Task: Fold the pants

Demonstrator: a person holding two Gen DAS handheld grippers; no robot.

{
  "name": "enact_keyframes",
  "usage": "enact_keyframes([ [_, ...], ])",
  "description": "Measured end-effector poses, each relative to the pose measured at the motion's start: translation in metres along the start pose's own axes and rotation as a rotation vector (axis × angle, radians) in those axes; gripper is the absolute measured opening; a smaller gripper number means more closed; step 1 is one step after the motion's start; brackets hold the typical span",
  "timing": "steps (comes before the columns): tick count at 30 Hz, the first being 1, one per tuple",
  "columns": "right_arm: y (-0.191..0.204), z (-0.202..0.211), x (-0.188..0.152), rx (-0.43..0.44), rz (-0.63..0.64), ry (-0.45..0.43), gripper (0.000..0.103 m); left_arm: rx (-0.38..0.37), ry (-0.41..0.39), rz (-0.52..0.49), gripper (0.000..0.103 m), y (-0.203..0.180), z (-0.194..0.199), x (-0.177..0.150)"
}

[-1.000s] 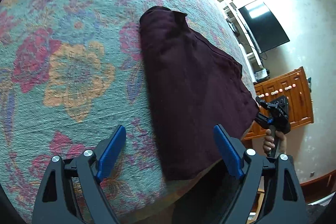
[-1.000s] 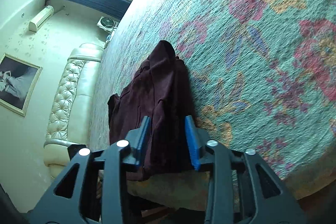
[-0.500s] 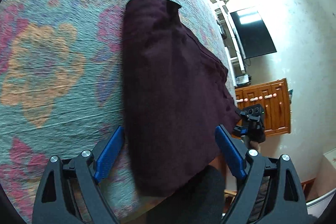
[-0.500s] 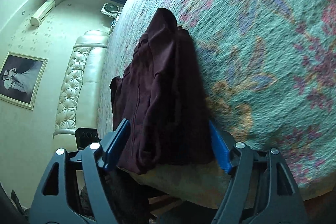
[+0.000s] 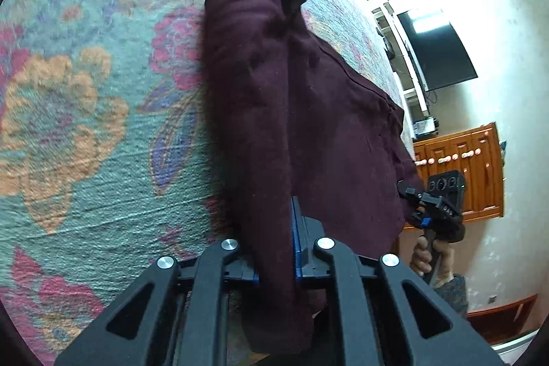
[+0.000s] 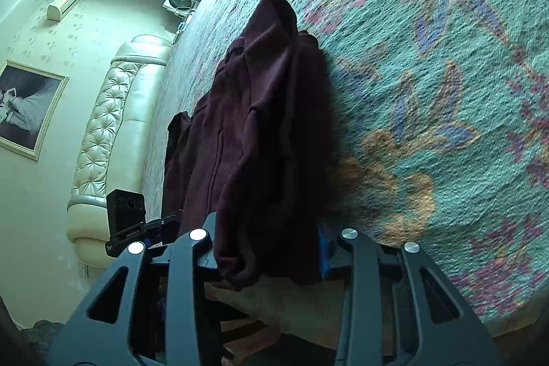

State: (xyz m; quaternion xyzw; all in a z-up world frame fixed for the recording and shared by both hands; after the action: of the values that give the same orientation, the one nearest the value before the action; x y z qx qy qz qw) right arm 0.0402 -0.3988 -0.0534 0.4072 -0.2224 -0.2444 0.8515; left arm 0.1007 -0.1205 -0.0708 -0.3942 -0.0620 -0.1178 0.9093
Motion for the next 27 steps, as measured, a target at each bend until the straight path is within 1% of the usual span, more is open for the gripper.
enact_keyframes([
  [2, 0.008, -0.001, -0.001, -0.003, 0.008, -0.010, 0.035, 0.024, -0.020, -0.028, 0.011, -0.007, 0.008, 0.000],
  [4, 0.011, -0.001, 0.000, 0.000, 0.013, -0.017, 0.035, 0.032, -0.023, -0.039, 0.011, -0.009, 0.014, -0.001],
  [7, 0.018, -0.002, -0.001, -0.001, 0.018, -0.023, 0.035, 0.042, -0.024, -0.044, 0.011, -0.006, 0.020, -0.001],
  [10, 0.025, -0.007, -0.002, 0.001, 0.028, -0.019, 0.034, 0.070, -0.037, -0.060, 0.011, -0.006, 0.026, -0.002],
  [13, 0.036, -0.014, -0.003, 0.011, 0.040, -0.010, 0.034, 0.074, -0.046, -0.049, 0.011, -0.001, 0.036, -0.002],
  [16, 0.042, -0.021, -0.003, 0.024, 0.058, 0.009, 0.034, 0.100, -0.057, -0.056, 0.011, 0.005, 0.049, -0.003],
  [18, 0.049, -0.029, -0.003, 0.033, 0.069, 0.023, 0.034, 0.122, -0.062, -0.056, 0.011, 0.003, 0.056, -0.004],
  [27, 0.080, -0.071, -0.008, 0.083, 0.114, 0.096, 0.034, 0.200, -0.096, -0.024, 0.011, 0.031, 0.102, -0.016],
])
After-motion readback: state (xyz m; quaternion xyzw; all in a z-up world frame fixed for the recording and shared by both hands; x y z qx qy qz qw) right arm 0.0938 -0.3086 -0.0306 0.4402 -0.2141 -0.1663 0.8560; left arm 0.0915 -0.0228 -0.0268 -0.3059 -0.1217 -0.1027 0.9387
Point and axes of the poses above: each gripper's, at about its wrist camera, not at the fingertips, and z roughly against the way its jaws point, y to its left, x to its top, the point moved 1 cm from there along -z, roughly the way its jaws point, and after that the axes turned 1 degree about y, right-handed, at the moved point
